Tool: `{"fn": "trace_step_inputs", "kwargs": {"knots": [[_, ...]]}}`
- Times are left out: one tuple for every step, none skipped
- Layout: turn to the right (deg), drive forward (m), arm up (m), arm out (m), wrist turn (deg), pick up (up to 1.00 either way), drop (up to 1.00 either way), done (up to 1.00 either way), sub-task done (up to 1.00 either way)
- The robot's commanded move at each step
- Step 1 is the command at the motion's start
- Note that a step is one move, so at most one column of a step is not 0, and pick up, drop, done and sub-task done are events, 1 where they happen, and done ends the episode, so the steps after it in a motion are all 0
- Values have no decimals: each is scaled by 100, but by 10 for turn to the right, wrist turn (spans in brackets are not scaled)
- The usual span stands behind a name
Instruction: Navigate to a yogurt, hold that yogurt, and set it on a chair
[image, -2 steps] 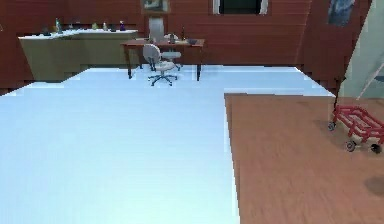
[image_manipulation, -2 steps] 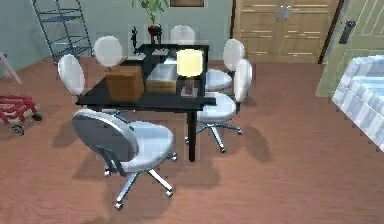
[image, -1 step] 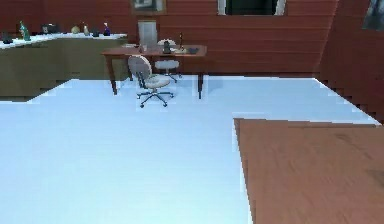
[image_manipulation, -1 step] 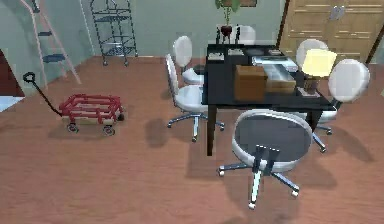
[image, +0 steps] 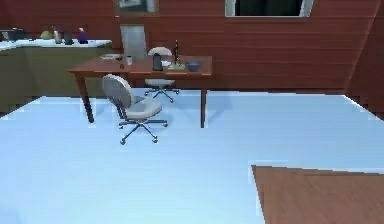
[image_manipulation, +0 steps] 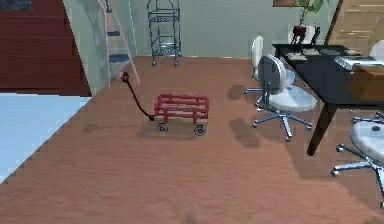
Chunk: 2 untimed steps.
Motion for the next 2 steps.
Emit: {"fn": "trace_step_inputs", "kwargs": {"knots": [[0,100,0,0,0,0,0,0,0],[0,75,0,0,0,0,0,0,0]]}}
